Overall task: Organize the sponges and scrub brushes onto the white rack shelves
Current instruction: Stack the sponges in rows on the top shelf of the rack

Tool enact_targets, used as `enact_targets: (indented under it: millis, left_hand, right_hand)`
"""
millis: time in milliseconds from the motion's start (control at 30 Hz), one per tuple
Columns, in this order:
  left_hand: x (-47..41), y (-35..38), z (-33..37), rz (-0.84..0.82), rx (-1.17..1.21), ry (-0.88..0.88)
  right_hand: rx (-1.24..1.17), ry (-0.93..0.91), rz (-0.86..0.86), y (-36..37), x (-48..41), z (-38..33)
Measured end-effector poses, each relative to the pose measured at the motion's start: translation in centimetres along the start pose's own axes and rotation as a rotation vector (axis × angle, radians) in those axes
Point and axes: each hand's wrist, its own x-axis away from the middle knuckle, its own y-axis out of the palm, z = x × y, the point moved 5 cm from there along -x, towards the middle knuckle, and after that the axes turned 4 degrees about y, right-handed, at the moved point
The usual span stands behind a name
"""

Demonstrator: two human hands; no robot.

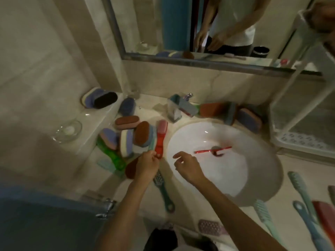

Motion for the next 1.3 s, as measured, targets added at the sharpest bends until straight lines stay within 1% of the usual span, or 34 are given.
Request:
enact_targets:
  millis: [67, 167, 267, 333, 367, 467, 533, 600, 633, 667, 700, 733, 767, 833, 867, 900, 1000, 1133, 1233, 1300]
  left_hand:
    - [-1.2, -0.8, -3.6, -0.018, -0.078, -0.042]
    - [-2.3, -0.8, -6.8, -0.145, -0.117, -0.039]
    - [-2.4, -0.5, -8.2, -0.220, -0.193, 0.032]
    - [-2.4, 0.0, -8.7, -0.242, -0.250, 0.059]
    - [-2.3, 0.1, -8.8, -0.242, -0.242, 0.058]
    - [-2.1, -0.7, -8.0, -0.189, -0.106, 0.030]
    - [-1.8, -1.8, -6.8, -0.142, -0.058, 0.066]
    - [-1.6, -2.3, -5.9, -0.170, 0.029, 0.108]
    - [-1.6, -2.3, -5.7, -0.215, 0.088, 0.116]
    - [-1.7, -2.5, -5.5, -0.253, 0.171, 0.110]
    - [-1.9, -2.9, -5.6, -0.256, 0.257, 0.085]
    - [-2.4, -3.6, -5.9, -0.205, 0.339, 0.049]
    - [-3.1, -4.7, -6.4, -0.097, 0.377, 0.017]
    - [-4.7, -6.9, -7.8, 0.158, 0.320, -0.016]
    - [-5.6, -7.4, -8.5, 0.237, 0.285, -0.041]
    - [-6.3, -7.6, -9.0, 0.264, 0.254, -0.076]
    - [-7.9, -6.9, -9.6, 0.202, 0.184, -0.139]
    - [-8.9, -5.9, -9.6, 0.121, 0.181, -0.134]
    - [-8.7, -5.1, -9.9, 0.098, 0.261, -0.192]
    - [-8.5, -4.9, -9.9, 0.107, 0.349, -0.240]
  right_hand:
    - [0.001, 0.093, -0.112, 3.6, -0.8, -0.6]
    - [0.037, 0.203, -0.193, 7.1, -1.6, -1.3]
    - [0.057, 0.288, -0.184, 9.3, -2.6, -1.3]
    - [0.036, 0.352, -0.171, 10.1, -2.9, -1.0]
    - [0.016, 0.372, -0.162, 10.3, -3.0, -0.9]
    - [-0.100, 0.418, -0.072, 9.9, -3.1, -0.9]
    - [-0.275, 0.424, -0.015, 9.6, -3.1, -1.2]
    - [-0.474, 0.391, -0.021, 9.5, -3.5, -2.0]
    - [-0.550, 0.374, -0.017, 9.3, -3.7, -2.4]
    - [-0.601, 0.366, -0.003, 9.0, -4.0, -2.7]
    - [-0.640, 0.361, 0.017, 8.5, -4.3, -3.0]
    - [-0.662, 0.360, 0.030, 8.0, -4.6, -3.2]
    - [-0.669, 0.356, 0.032, 7.6, -4.9, -3.4]
    - [-0.609, 0.351, 0.016, 7.2, -5.5, -3.6]
    - [-0.558, 0.347, 0.003, 7.3, -5.9, -3.9]
    - [-0.506, 0.339, -0.007, 7.5, -6.2, -4.2]
    - [-0.321, 0.295, -0.037, 8.9, -7.2, -5.5]
    - [-0.030, 0.196, -0.006, 10.3, -7.7, -7.1]
    - [0.030, 0.177, -0.024, 10.7, -7.9, -7.7]
    - [0.009, 0.153, -0.049, 10.7, -7.8, -7.8]
